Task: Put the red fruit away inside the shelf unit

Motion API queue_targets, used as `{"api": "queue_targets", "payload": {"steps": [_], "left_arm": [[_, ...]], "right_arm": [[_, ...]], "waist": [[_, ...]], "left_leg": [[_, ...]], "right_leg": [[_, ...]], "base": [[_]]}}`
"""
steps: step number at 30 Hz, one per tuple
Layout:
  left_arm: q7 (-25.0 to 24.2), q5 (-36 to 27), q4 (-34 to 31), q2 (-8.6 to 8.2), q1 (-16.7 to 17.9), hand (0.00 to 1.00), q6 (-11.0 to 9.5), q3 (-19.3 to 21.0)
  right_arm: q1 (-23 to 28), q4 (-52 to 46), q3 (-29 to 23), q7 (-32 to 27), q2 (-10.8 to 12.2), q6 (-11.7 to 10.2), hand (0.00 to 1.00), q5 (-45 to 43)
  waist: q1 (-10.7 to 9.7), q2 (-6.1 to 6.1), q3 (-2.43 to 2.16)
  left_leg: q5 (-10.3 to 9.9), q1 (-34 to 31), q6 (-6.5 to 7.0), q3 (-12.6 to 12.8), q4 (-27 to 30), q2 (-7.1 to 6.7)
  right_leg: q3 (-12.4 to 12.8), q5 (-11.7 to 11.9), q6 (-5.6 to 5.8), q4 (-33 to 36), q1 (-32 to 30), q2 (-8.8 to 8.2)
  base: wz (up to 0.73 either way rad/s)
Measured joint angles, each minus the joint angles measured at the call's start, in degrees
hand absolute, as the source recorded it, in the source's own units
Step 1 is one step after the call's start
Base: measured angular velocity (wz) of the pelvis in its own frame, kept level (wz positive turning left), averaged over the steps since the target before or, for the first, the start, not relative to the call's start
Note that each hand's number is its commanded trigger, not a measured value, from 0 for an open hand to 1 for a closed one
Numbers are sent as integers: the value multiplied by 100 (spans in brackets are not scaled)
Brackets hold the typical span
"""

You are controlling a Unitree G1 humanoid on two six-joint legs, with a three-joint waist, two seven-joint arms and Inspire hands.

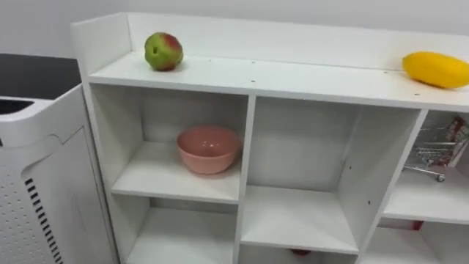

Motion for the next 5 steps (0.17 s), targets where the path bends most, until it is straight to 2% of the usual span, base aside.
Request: {"api": "queue_targets", "payload": {"steps": [5], "left_arm": [[-137, 1, 32, -53, 35, 0, 129, 110]], "right_arm": [[0, -1, -158, 7, 40, 32, 0, -774]], "waist": [[-53, 34, 7]], "left_leg": [[1, 175, -10, 107, -30, 25]], "right_leg": [[194, 11, -14, -1, 90, 38]], "base": [[-14]]}}
